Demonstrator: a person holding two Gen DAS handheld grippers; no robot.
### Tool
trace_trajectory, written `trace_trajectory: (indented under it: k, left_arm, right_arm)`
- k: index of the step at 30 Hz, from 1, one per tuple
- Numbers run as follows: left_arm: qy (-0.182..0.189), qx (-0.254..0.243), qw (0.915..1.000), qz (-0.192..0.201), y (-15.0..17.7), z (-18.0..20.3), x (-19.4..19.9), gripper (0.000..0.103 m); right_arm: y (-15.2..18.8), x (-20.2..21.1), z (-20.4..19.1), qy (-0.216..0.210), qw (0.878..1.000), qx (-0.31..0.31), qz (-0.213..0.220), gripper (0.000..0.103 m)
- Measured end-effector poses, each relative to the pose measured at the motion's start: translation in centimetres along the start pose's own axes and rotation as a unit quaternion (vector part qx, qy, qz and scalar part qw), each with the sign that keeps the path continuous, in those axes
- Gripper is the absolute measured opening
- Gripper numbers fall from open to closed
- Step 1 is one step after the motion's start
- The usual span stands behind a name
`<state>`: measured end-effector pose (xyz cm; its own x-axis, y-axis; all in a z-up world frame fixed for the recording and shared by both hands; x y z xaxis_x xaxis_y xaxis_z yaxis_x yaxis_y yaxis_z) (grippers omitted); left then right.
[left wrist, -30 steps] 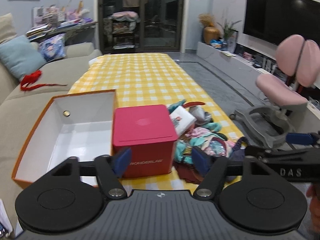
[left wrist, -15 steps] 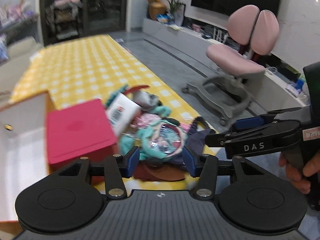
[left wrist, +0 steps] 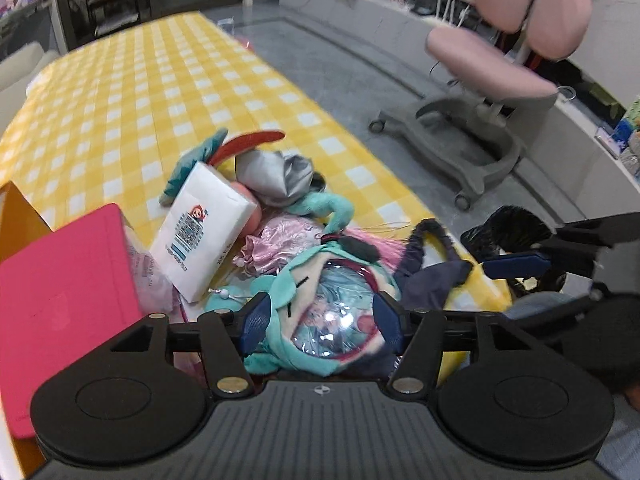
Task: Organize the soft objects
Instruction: 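Reach the left tool to the teal plush while the right tool reaches the navy headband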
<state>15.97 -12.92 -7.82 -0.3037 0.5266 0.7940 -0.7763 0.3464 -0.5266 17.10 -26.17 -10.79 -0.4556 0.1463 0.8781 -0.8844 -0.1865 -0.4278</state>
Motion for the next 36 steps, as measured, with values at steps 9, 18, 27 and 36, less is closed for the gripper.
trace_trajectory:
  k: [9,18,27,36]
  left_arm:
    - [-0.007,0.054,0.9963,-0.067,-1.3,-1.9,-4.2,0.082]
    - [0.017,0.108,0.9899,-0.09,-0.8,-3.5,-6.7,0.091]
    - [0.025,0.108,0.9929,-0.043,-1.2,-1.7,-3.7,0.048]
    - [0.072,0.108,0.9909,-0.036,-1.2,-0.2,-3.4,0.046]
  right_arm:
    - [-0.7,-3.5,-0.2,-0.026,0.998,0.007,-0.052,0.052]
    - [-1.0,-5.8,-0.4,-0.059,0.993,0.004,-0.101,0.019]
    - [-0.9,-6.3,-0.3,-0.069,0.991,-0.014,-0.113,0.011]
    - [-1.0,-6.3,-0.2,-0.072,0.991,-0.018,-0.115,0.011]
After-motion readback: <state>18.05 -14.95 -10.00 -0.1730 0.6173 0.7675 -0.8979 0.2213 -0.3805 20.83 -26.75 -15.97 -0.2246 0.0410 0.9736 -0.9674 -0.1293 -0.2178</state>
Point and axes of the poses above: each gripper's, at about its wrist camera, not at the fingertips, and x roughly against the way its jaws point, z to its right, y to its underside, the point moved 1 cm from there along -x, roughly the way its jaws point, and after that the axes turned 15 degrees about y, right-handed, at the moved point
